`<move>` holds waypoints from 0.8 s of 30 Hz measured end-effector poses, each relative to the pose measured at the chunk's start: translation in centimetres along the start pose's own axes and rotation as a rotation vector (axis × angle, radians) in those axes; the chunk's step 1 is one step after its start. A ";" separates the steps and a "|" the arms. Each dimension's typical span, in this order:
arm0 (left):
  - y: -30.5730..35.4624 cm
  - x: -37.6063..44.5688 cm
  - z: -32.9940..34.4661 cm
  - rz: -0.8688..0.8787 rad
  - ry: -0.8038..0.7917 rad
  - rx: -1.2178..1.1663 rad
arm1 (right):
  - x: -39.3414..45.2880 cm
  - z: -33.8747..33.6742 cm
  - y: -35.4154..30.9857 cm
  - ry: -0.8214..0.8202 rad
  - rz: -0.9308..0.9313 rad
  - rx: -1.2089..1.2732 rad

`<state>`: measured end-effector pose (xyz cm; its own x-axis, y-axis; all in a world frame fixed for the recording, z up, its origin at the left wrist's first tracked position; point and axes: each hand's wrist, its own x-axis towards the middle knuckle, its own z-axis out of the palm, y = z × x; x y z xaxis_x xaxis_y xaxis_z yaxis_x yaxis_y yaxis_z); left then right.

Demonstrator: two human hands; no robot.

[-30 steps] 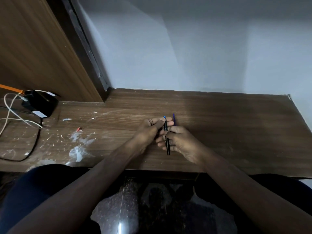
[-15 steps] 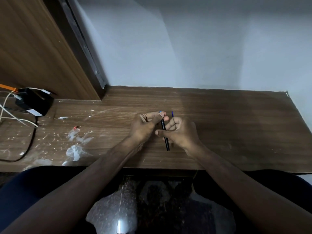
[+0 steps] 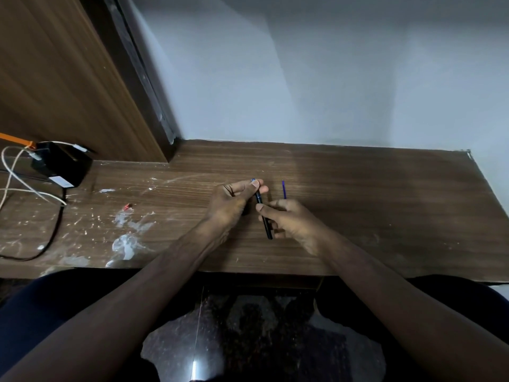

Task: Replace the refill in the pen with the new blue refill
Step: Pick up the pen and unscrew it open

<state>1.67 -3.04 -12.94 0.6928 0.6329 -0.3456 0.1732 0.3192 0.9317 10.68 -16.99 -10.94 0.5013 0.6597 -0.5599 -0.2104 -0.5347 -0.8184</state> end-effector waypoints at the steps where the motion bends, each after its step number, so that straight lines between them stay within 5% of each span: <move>1: 0.0 0.1 0.0 0.004 0.009 0.013 | -0.1 0.1 0.0 -0.018 0.006 0.007; 24: -0.6 0.2 -0.1 0.040 0.086 0.169 | -0.3 0.8 0.4 0.063 -0.057 0.183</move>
<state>1.69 -3.06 -13.62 0.6405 0.7030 -0.3093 0.2667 0.1740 0.9479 9.77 -16.99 -11.16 0.5667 0.6489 -0.5077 -0.3262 -0.3891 -0.8615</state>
